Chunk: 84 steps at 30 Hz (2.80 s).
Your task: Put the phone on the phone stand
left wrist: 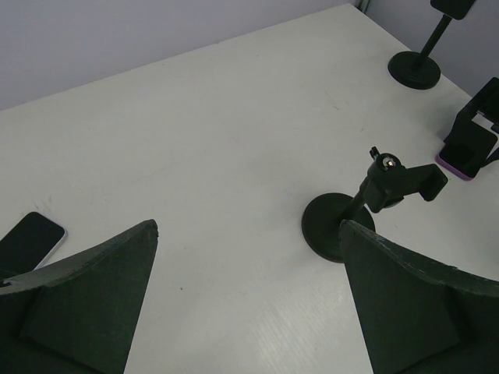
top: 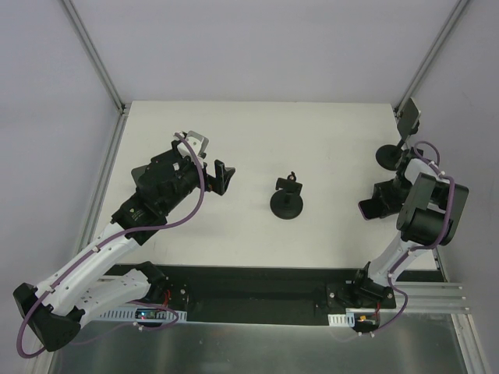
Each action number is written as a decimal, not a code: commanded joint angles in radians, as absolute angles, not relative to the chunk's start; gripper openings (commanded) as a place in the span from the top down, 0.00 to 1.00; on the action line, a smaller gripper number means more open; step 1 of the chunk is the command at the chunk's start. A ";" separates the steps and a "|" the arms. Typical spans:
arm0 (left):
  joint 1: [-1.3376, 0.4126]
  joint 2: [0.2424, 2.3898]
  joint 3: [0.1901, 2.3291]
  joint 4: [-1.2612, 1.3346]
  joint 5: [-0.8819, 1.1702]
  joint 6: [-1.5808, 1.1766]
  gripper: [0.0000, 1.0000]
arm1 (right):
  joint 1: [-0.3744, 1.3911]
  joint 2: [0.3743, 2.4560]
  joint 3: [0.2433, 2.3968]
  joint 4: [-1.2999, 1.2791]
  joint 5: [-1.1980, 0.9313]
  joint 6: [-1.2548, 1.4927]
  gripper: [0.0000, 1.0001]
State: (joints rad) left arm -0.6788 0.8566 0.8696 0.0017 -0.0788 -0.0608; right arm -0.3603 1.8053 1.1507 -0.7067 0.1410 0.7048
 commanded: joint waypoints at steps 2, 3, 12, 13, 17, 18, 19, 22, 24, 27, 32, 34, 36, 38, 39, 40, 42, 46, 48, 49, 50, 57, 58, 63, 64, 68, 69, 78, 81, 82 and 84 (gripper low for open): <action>-0.673 0.845 0.902 0.026 -0.087 -0.071 0.01 | -0.354 1.763 1.068 -0.686 0.089 0.735 0.45; -0.673 0.847 0.902 0.028 -0.087 -0.069 0.01 | -0.354 1.755 1.059 -0.671 0.089 0.733 0.53; -0.672 0.850 0.900 0.028 -0.106 -0.060 0.01 | -0.354 1.646 0.957 -0.563 0.029 0.654 0.99; -0.672 0.848 0.899 0.026 -0.106 -0.058 0.01 | -0.353 1.605 0.933 -0.536 0.009 0.640 0.99; -0.672 0.851 0.900 0.028 -0.103 -0.052 0.01 | -0.339 1.484 0.810 -0.408 -0.031 0.571 0.99; -0.672 0.853 0.903 0.026 -0.091 -0.051 0.01 | -0.333 1.461 0.796 -0.373 -0.032 0.551 0.99; -0.672 0.856 0.905 0.025 -0.087 -0.049 0.01 | -0.315 1.412 0.786 -0.361 -0.031 0.517 0.99; -0.672 0.862 0.907 0.025 -0.078 -0.046 0.01 | -0.266 1.311 0.752 -0.322 -0.012 0.447 0.99; -0.672 0.870 0.908 0.023 -0.074 -0.048 0.01 | -0.239 1.257 0.736 -0.315 -0.006 0.417 0.99; -0.672 0.884 0.914 0.017 -0.052 -0.044 0.01 | -0.184 1.134 0.713 -0.296 0.049 0.361 0.99; -0.672 0.923 0.951 0.005 0.081 -0.040 0.01 | -0.069 0.928 0.695 -0.288 0.060 0.273 0.99; -0.672 0.942 0.969 -0.037 0.138 -0.037 0.01 | -0.003 0.842 0.703 -0.290 0.061 0.223 0.99; -0.672 0.974 1.005 -0.058 0.222 -0.038 0.01 | 0.047 0.766 0.733 -0.302 0.066 0.178 0.99; -0.672 1.000 1.031 -0.077 0.305 -0.052 0.02 | 0.135 0.715 0.762 -0.320 0.089 0.158 0.99; -0.672 1.008 1.038 -0.077 0.327 -0.061 0.01 | 0.161 0.675 0.775 -0.327 0.103 0.150 0.99; -0.672 1.014 1.045 -0.075 0.353 -0.089 0.01 | 0.214 0.658 0.785 -0.333 0.103 0.137 0.99; -0.672 1.055 1.083 -0.075 0.411 -0.133 0.01 | 0.267 0.626 0.825 -0.347 0.092 0.117 0.99; -0.670 1.132 1.181 -0.094 0.553 -0.334 0.02 | 0.431 0.624 0.914 -0.383 0.078 0.033 0.99; -0.667 1.167 1.244 -0.103 0.613 -0.406 0.03 | 0.532 0.640 0.966 -0.408 0.083 0.008 0.99; -0.667 1.175 1.259 -0.103 0.650 -0.479 0.04 | 0.567 0.646 0.982 -0.414 0.089 -0.029 0.99; -0.667 1.184 1.285 -0.104 0.663 -0.511 0.05 | 0.602 0.653 0.995 -0.428 0.094 -0.060 0.99; -0.667 1.189 1.295 -0.115 0.765 -0.592 0.05 | 0.978 0.791 1.061 -0.439 0.248 -0.162 0.99; -0.670 1.178 1.281 -0.115 0.762 -0.592 0.05 | 1.014 0.814 1.077 -0.434 0.274 -0.172 0.99; -0.680 1.143 1.171 -0.135 0.772 -0.581 0.11 | 1.190 0.934 1.091 -0.364 0.377 -0.195 0.99; -0.681 1.122 1.151 -0.140 0.769 -0.574 0.13 | 1.206 0.945 1.089 -0.347 0.373 -0.195 0.99; -0.684 1.054 1.028 -0.167 0.758 -0.560 0.15 | 1.273 0.997 1.100 -0.318 0.411 -0.210 0.99; -0.684 1.039 1.010 -0.175 0.749 -0.552 0.15 | 1.291 1.012 1.103 -0.316 0.422 -0.212 0.99; -0.687 0.994 0.939 -0.183 0.819 -0.540 0.48 | 1.367 1.107 1.150 -0.284 0.446 -0.261 1.00; -0.687 0.997 0.927 -0.181 0.860 -0.537 0.75 | 1.384 1.147 1.178 -0.294 0.472 -0.270 0.99; -0.687 0.985 0.917 -0.183 0.862 -0.532 0.82 | 1.390 1.157 1.183 -0.301 0.476 -0.268 0.99; -0.687 0.960 0.904 -0.183 0.838 -0.523 0.96 | 1.402 1.192 1.203 -0.319 0.500 -0.246 0.98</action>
